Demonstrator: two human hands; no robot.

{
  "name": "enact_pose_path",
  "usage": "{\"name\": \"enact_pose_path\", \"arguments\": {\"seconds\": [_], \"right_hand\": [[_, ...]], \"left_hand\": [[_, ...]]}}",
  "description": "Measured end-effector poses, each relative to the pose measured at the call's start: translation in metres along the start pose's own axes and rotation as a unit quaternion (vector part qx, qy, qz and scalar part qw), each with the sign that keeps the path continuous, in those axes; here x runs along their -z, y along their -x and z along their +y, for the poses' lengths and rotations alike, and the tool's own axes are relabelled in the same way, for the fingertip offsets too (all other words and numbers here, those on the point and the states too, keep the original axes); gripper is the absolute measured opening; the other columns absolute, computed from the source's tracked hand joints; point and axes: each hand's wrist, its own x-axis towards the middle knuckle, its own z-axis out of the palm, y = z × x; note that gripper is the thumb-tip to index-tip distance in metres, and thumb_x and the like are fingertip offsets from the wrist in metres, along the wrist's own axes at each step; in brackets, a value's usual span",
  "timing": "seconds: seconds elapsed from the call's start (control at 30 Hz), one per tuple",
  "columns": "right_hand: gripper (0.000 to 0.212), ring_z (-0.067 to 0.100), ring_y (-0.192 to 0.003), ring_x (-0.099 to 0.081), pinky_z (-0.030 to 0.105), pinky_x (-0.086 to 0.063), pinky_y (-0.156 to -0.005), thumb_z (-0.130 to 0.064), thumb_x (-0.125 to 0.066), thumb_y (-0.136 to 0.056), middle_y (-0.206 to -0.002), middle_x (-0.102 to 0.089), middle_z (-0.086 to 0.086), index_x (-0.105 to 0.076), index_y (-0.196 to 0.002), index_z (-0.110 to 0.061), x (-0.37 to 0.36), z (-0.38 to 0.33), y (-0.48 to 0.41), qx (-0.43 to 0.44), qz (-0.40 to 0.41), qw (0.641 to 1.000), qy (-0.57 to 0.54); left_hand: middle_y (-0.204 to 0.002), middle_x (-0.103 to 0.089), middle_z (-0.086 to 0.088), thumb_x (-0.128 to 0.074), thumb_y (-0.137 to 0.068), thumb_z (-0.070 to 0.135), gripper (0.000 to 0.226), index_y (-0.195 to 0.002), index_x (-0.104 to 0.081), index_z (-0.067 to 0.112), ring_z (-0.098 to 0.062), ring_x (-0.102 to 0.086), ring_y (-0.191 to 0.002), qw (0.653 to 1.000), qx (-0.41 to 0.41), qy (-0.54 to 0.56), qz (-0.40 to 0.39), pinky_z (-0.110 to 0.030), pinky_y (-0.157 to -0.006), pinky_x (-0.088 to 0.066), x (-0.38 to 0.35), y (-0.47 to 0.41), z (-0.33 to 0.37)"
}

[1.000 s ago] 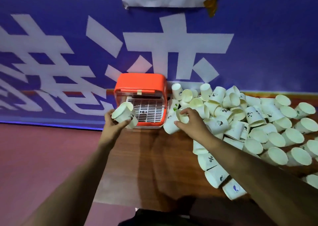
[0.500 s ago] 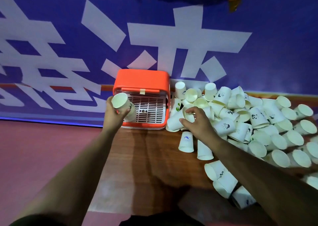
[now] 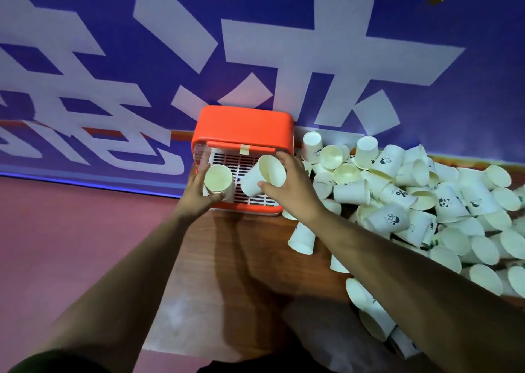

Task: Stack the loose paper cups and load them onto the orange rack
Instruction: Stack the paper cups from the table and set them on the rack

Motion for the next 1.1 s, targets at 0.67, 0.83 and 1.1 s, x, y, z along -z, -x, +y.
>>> {"name": "enact_pose_path", "arguments": {"seconds": [0.67, 0.83, 1.1], "right_hand": [[0.076, 0.017, -0.132, -0.043, 0.024, -0.032, -0.107, -0.028, -0.078, -0.078, -0.145, -0.043, 0.001, -0.042, -0.142, -0.011, -0.103, -0.017, -0.037, 0.074, -0.1, 0.985, 0.121], [0.075, 0.017, -0.132, -0.044, 0.024, -0.033, -0.107, -0.025, -0.08, -0.077, -0.144, -0.047, 0.001, -0.045, -0.143, -0.014, -0.116, -0.005, -0.04, 0.003, -0.084, 0.992, 0.089], [0.072, 0.019, -0.121, -0.054, 0.033, -0.046, -0.1, -0.027, -0.08, -0.077, -0.134, -0.057, -0.002, -0.045, -0.14, -0.021, -0.133, -0.012, -0.037, -0.063, -0.061, 0.996, 0.014]], "left_hand": [[-0.13, -0.064, 0.011, -0.059, -0.087, 0.063, 0.052, -0.129, -0.062, 0.033, -0.007, -0.058, -0.122, 0.963, 0.059, 0.264, -0.005, -0.041, -0.108, -0.044, 0.018, 0.003, -0.011], [-0.126, -0.066, 0.008, -0.059, -0.098, 0.027, 0.035, -0.133, -0.061, 0.02, -0.003, -0.061, -0.116, 0.972, 0.042, 0.23, 0.01, -0.035, -0.107, -0.046, 0.016, 0.002, -0.018], [-0.13, -0.064, 0.01, -0.055, -0.1, 0.031, 0.034, -0.133, -0.06, 0.025, -0.006, -0.058, -0.12, 0.981, 0.038, 0.19, 0.016, -0.03, -0.105, -0.046, 0.023, -0.001, -0.024]]}}
